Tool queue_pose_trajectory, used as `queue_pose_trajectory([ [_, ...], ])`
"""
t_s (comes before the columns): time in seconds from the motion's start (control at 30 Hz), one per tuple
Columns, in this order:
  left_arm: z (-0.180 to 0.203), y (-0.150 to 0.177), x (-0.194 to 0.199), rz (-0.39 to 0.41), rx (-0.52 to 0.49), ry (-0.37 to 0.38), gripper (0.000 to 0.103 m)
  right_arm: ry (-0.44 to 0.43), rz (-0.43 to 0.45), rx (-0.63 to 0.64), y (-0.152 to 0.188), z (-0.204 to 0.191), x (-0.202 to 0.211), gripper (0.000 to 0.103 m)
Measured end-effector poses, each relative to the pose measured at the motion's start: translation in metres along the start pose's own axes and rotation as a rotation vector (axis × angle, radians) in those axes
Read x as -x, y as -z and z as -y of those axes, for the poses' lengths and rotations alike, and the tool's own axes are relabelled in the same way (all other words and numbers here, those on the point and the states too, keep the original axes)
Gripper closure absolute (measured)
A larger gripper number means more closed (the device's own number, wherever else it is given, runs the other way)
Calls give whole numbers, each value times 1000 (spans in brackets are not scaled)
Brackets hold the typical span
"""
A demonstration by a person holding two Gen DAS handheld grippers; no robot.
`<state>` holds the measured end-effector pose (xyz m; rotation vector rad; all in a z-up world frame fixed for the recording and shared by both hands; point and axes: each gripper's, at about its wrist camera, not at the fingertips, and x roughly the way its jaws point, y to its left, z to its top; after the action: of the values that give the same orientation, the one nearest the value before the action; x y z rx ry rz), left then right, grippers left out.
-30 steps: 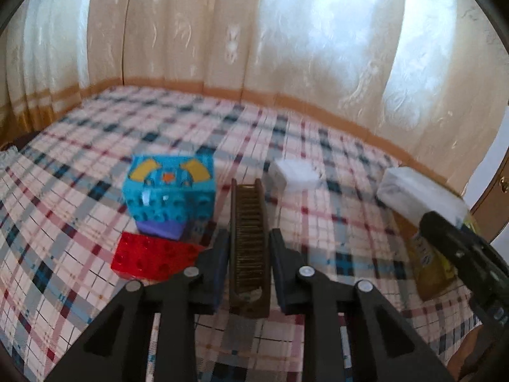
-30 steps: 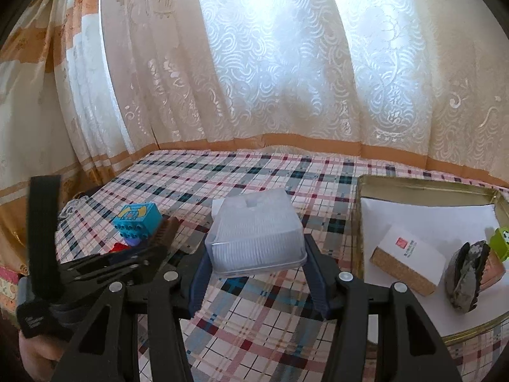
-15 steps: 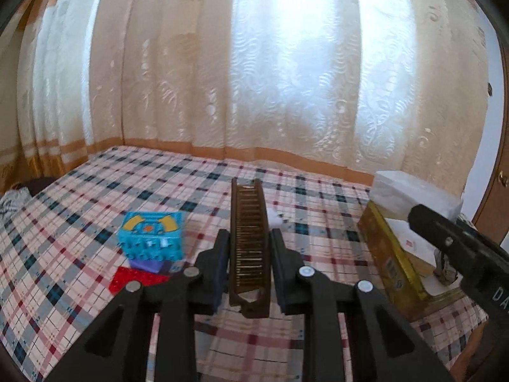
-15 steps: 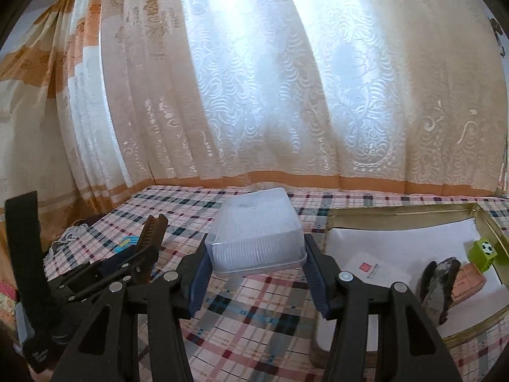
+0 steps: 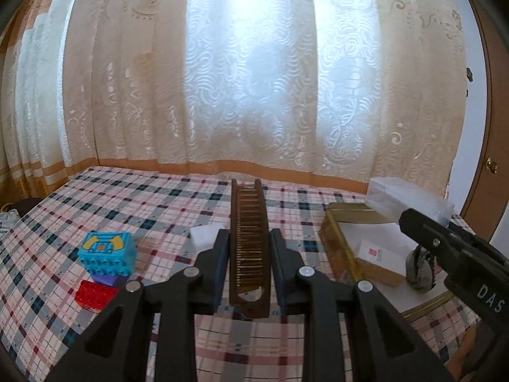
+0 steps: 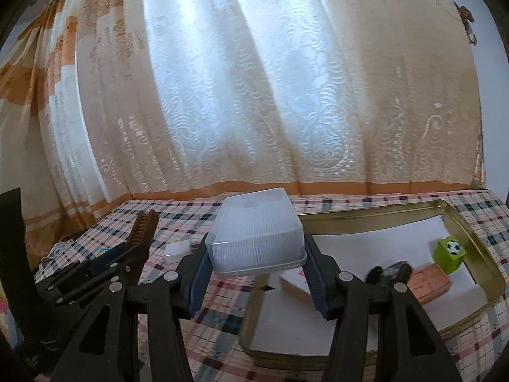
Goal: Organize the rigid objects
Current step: 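Carry the brown comb with the left tool while the right tool carries the box to the tin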
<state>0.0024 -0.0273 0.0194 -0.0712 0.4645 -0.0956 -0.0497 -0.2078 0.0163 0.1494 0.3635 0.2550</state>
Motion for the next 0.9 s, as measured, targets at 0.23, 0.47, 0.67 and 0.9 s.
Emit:
queue_pose_trajectory([
  [0.23, 21, -3, -1, 5, -8, 24, 79, 31, 6, -18, -1, 18, 6, 47],
  [0.47, 41, -8, -2, 15, -10, 58, 79, 59, 16, -31, -3, 33, 11, 47],
  [0.67, 59, -13, -4, 25, -27, 87, 79, 89, 15, -56, -5, 52, 12, 47],
  [0.9, 79, -13, -11, 15, -43, 116, 79, 115, 14, -73, -7, 69, 14, 47],
])
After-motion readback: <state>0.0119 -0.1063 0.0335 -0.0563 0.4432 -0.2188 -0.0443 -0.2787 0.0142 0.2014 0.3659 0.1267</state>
